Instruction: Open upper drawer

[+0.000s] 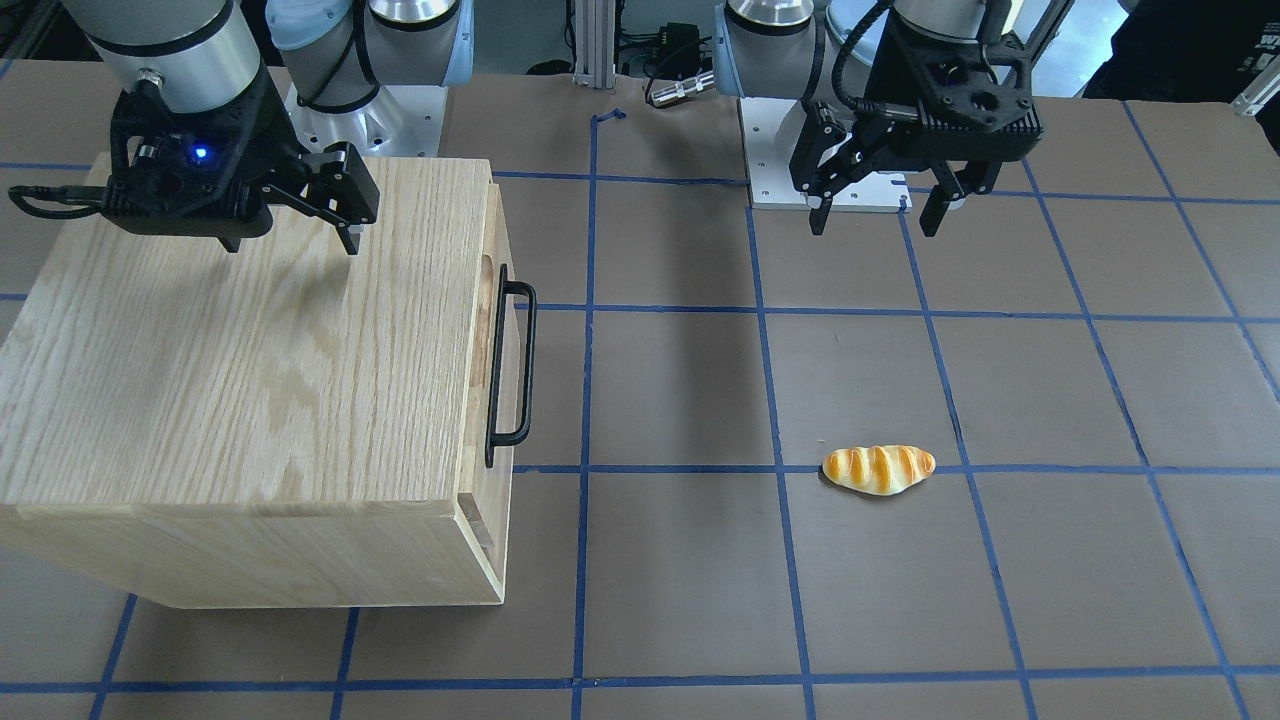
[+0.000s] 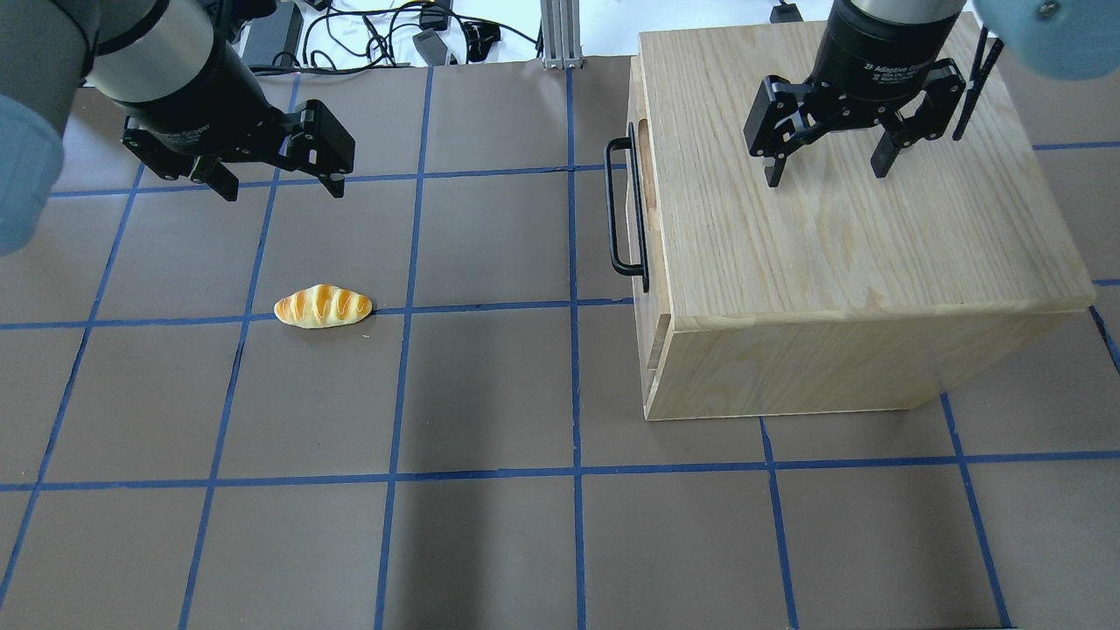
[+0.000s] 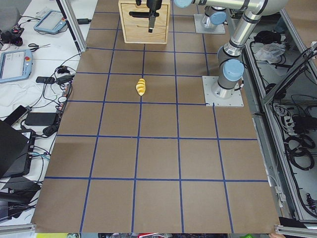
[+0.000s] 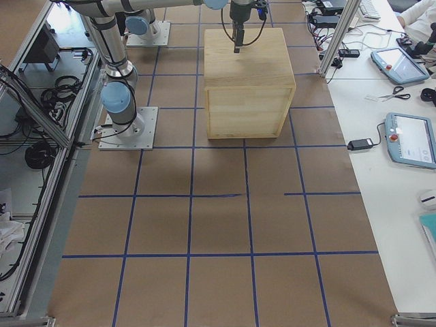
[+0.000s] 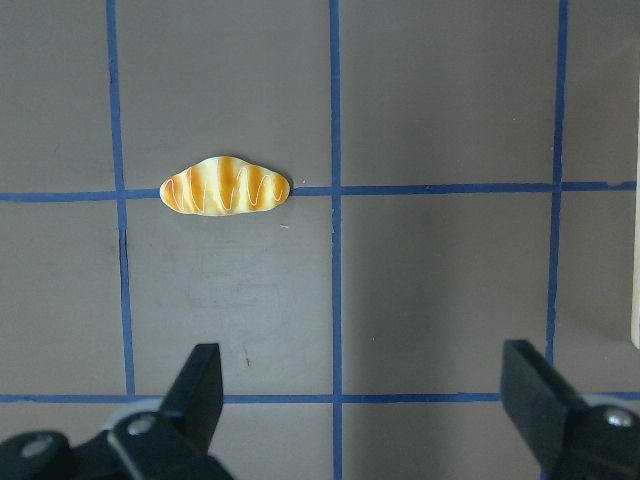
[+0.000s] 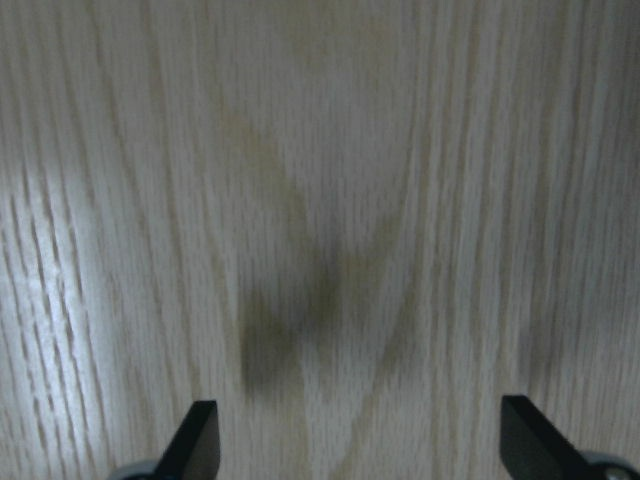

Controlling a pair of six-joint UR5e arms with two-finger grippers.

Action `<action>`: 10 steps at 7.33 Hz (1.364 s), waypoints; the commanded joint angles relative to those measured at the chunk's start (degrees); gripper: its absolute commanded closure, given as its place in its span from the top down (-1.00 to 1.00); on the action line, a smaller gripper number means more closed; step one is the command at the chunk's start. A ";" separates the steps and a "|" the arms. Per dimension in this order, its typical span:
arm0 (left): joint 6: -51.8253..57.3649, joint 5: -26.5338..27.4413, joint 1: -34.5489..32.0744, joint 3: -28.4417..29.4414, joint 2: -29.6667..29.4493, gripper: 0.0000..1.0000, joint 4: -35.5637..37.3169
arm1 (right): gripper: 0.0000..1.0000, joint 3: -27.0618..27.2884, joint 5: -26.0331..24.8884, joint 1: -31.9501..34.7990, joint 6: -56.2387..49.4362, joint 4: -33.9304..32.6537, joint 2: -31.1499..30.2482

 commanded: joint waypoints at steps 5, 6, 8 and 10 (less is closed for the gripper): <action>0.01 -0.18 -0.06 0.15 0.00 1.00 0.00 | 1.00 0.00 0.00 0.00 0.00 0.00 0.00; 0.10 -0.18 0.03 0.07 0.00 1.00 0.00 | 1.00 0.00 0.00 0.00 0.00 0.00 0.00; 0.36 -0.36 0.03 0.07 0.00 1.00 0.00 | 1.00 0.00 0.00 0.00 -0.09 0.00 0.00; -0.33 -2.71 -0.14 0.68 -1.13 1.00 -0.61 | 1.00 0.08 0.00 0.00 0.00 0.00 0.00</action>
